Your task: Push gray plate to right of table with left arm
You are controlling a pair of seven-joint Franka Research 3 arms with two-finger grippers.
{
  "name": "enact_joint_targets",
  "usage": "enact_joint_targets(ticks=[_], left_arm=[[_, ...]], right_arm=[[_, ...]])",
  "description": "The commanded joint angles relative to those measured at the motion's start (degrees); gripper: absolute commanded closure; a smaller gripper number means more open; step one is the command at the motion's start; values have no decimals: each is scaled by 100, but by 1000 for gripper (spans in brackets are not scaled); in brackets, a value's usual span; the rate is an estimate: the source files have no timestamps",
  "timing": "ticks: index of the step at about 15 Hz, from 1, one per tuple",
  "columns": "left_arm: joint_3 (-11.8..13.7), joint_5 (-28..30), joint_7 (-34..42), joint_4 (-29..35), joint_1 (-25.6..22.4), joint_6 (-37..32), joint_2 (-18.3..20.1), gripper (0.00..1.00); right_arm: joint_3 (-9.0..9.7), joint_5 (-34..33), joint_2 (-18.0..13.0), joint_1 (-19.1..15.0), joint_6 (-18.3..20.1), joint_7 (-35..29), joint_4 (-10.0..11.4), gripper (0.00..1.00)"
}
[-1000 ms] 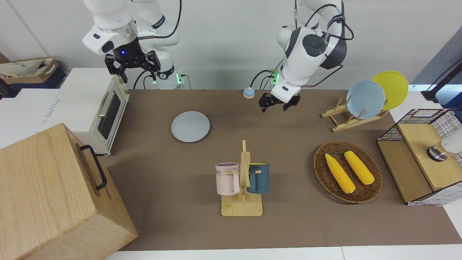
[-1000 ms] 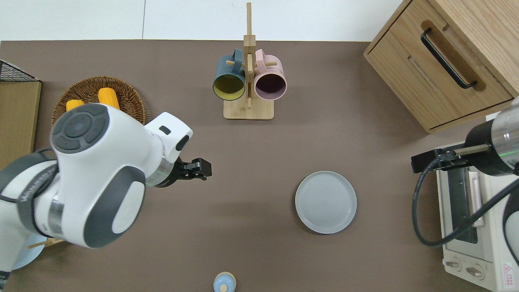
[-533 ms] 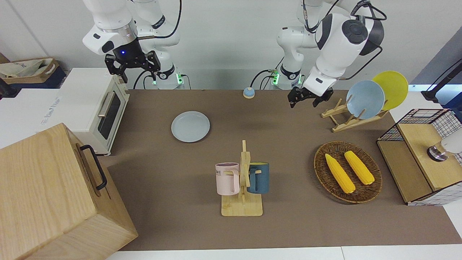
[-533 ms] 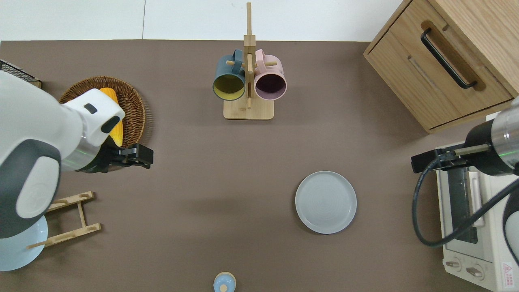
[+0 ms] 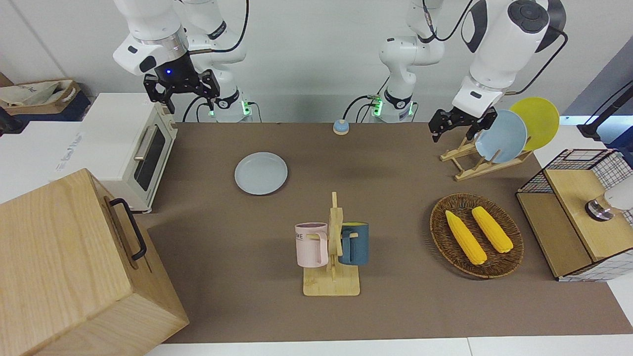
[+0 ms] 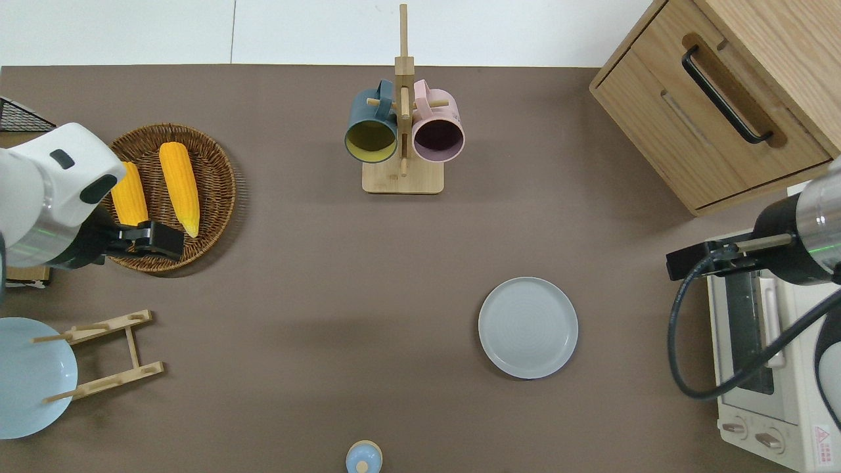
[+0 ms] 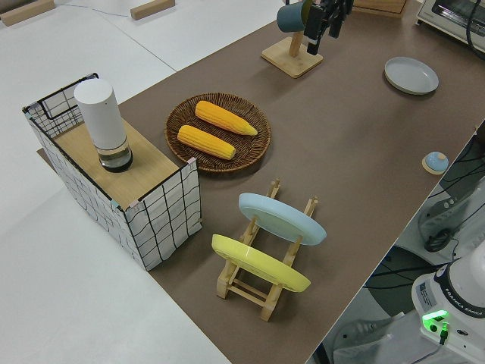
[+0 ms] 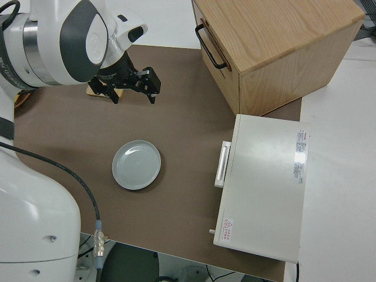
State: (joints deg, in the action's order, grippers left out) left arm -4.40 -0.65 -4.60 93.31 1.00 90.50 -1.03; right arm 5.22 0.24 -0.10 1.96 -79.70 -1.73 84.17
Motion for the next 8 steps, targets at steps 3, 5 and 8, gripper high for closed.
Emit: enact_joint_targets(ticks=[3,5,8], left_arm=[[483,276,600,-164,-39,-147,-64,7],[501,276,592,-199,-30,-147,-64,7],[501,276,600,-199,-30,-147,-64,7]], right_arm=[[23,46,-43,-65,69,15,3,17],[32,46,-43,-65,69,6,3,17],[32,46,-43,-65,69,15,3,17]])
